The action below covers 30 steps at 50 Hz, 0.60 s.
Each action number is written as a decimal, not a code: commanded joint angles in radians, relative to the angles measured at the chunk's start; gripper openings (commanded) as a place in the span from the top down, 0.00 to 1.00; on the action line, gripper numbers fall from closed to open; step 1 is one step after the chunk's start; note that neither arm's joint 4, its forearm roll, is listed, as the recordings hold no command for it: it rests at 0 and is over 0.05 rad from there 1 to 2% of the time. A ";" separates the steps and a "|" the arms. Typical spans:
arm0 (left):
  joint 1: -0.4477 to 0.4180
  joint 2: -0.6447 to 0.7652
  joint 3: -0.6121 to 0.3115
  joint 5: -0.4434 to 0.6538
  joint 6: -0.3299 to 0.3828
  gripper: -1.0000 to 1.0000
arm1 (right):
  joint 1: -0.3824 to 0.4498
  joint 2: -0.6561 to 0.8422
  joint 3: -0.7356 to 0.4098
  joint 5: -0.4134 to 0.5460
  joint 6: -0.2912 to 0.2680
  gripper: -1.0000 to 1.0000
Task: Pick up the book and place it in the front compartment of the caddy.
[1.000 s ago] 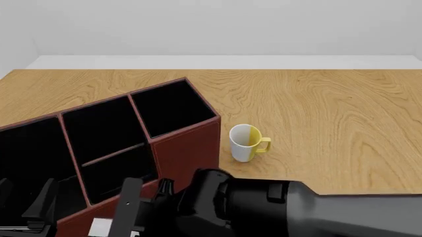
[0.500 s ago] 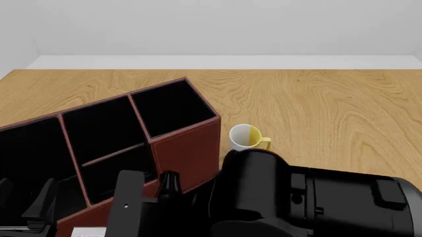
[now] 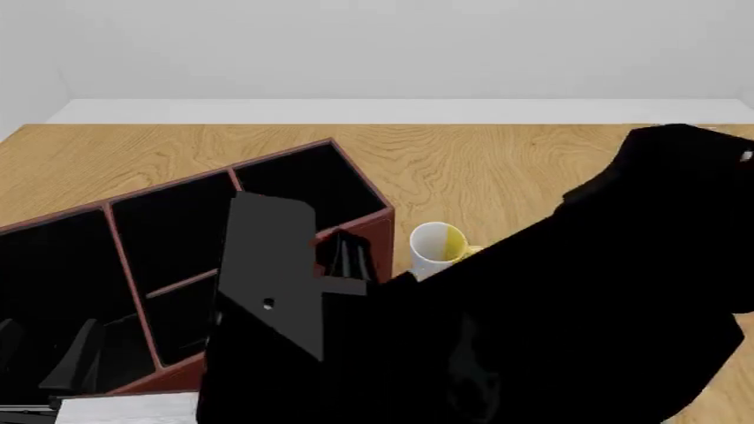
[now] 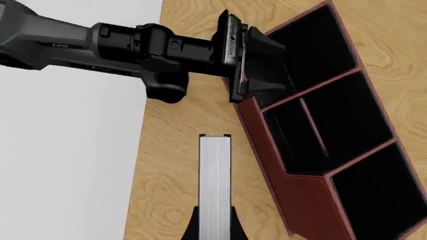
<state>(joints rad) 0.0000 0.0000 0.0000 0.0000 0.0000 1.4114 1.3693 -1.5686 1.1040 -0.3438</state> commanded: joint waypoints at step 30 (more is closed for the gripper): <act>0.000 0.000 0.000 0.000 0.000 0.00 | -0.084 0.042 -0.371 0.116 -0.429 1.00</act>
<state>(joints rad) 0.0000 0.0000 0.0000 0.0000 0.0000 1.3522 1.3996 -1.8677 1.2191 -0.6406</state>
